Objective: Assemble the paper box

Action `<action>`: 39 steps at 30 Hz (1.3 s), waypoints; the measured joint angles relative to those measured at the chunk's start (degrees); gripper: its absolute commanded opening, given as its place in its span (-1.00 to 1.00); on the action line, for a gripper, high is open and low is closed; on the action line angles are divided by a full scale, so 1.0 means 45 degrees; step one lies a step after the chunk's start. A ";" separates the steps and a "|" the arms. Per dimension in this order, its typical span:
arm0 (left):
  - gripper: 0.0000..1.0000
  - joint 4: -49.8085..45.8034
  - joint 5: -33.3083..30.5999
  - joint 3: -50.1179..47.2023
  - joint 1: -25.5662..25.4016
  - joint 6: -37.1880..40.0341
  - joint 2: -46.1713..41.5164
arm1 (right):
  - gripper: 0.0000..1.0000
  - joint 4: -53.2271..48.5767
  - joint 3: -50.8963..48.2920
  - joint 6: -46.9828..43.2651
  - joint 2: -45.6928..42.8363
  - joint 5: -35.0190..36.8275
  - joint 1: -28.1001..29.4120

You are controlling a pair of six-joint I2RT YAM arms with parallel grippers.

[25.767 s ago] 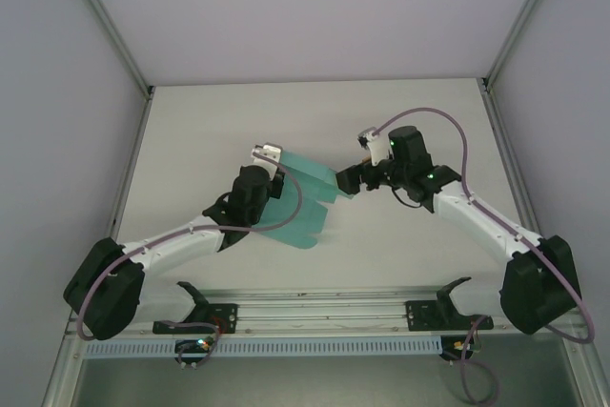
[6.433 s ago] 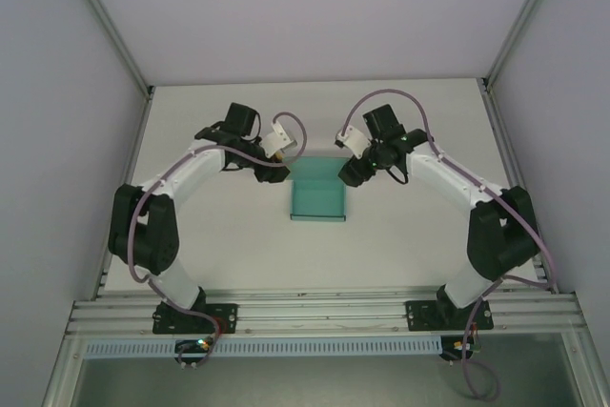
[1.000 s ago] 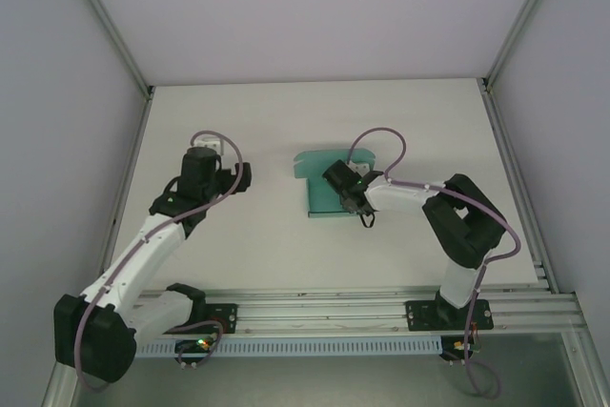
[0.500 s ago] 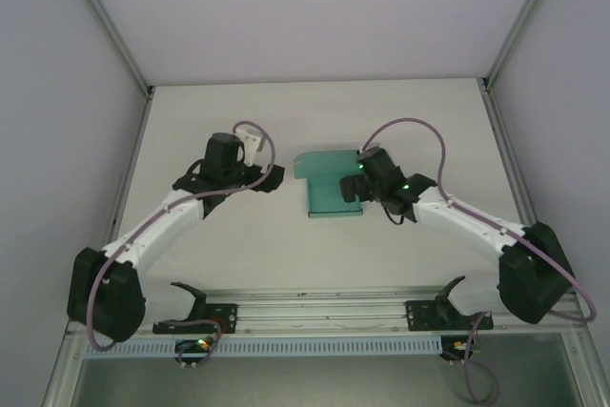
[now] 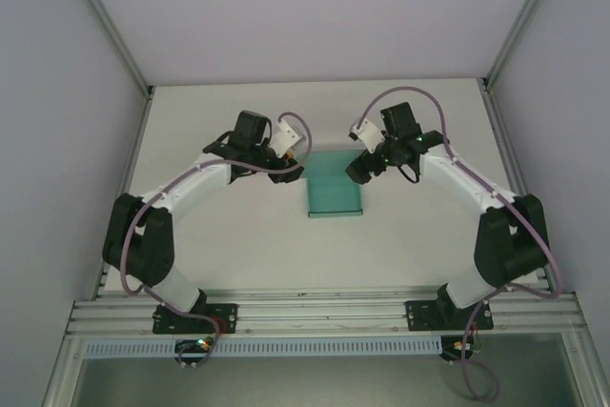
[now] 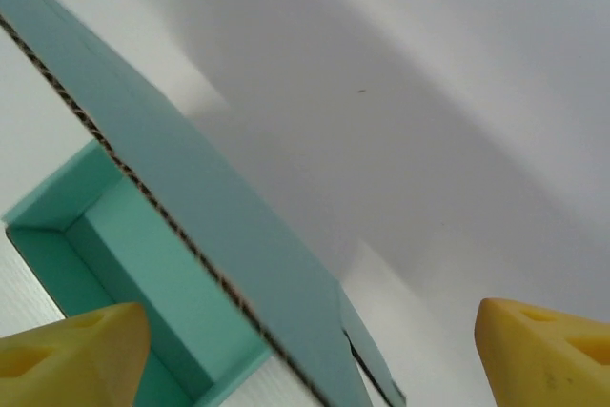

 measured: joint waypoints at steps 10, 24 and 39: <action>-0.90 -0.0452 -0.0126 0.0170 -0.0233 0.0962 0.0102 | 0.09 -0.1554 0.1103 -0.0277 0.1151 0.0573 -0.0087; -1.00 -0.0379 -0.0894 0.0272 -0.0559 0.1132 0.0102 | -0.87 -0.2341 0.1103 -0.0175 0.1035 0.0903 -0.0097; -1.00 0.2108 -0.4692 0.0772 -0.1554 -0.4639 0.0573 | -1.00 -0.0306 0.0797 0.6596 0.0432 0.3891 0.1316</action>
